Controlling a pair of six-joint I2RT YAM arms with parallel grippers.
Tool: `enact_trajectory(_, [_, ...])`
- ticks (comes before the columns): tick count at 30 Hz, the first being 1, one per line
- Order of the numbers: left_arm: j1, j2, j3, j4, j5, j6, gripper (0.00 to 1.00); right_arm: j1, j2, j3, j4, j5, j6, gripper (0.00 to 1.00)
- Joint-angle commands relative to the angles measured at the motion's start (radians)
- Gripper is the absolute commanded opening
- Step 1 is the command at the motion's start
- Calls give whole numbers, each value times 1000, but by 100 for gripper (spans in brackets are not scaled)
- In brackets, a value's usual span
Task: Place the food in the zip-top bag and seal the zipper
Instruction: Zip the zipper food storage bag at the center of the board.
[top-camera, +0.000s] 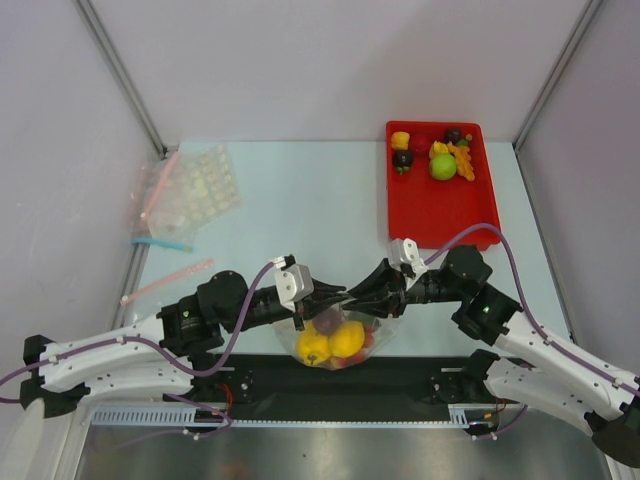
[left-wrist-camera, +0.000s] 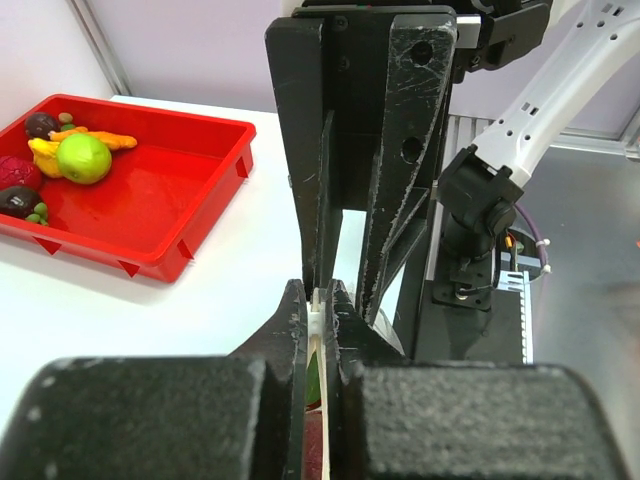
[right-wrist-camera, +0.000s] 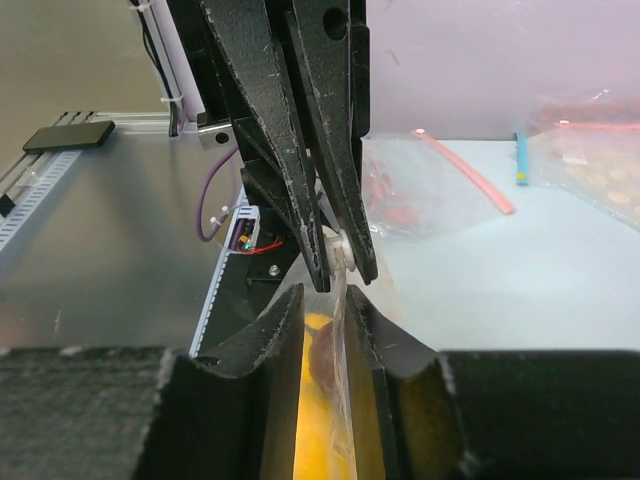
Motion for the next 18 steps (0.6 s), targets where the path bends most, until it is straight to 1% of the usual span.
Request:
enact_trajectory(1, [4,-14,19,78,-15,-8,0,8,-4,23,27,-27,-4,28])
enact_trajectory(7, [4,-15,18,78,-13,-8,0,9,21,35,15,-34,-4,29])
enact_trajectory(9, [4,-17,18,78,-12,-8,0,12,30,38,10,-31,-4,23])
enact_trajectory(10, [4,-17,18,79,-10,-10,0,12,32,42,4,-31,-4,15])
enact_trajectory(13, [4,-18,18,79,-10,-10,0,12,38,50,-4,-24,-4,0])
enact_trajectory(15, [4,-15,18,78,-8,-10,0,12,38,53,-4,-24,-4,0])
enact_trajectory(16, [4,-17,19,76,-7,-8,5,12,35,52,-1,-26,-4,0])
enact_trajectory(18, [4,-15,19,76,-7,-10,19,11,29,50,-1,-24,-2,0])
